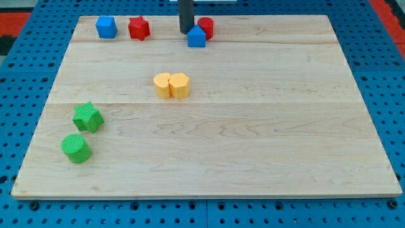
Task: Move the blue triangle diagonal to the yellow hexagon
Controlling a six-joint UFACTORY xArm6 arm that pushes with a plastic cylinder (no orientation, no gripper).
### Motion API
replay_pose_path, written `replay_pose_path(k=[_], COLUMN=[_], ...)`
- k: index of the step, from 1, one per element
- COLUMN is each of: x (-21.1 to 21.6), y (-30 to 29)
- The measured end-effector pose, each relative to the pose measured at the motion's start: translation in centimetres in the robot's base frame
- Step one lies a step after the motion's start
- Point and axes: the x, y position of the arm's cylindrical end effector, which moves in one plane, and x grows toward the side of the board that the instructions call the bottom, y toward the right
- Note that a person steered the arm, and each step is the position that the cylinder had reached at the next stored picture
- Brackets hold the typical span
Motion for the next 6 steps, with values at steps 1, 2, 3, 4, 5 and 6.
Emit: replay_pose_path(k=[1, 2, 3, 4, 5, 6], x=[-0.4, 4.0, 4.7, 2.6, 3.2, 7.6], y=[2.1, 6.3, 6.3, 2.9, 0.8, 3.4])
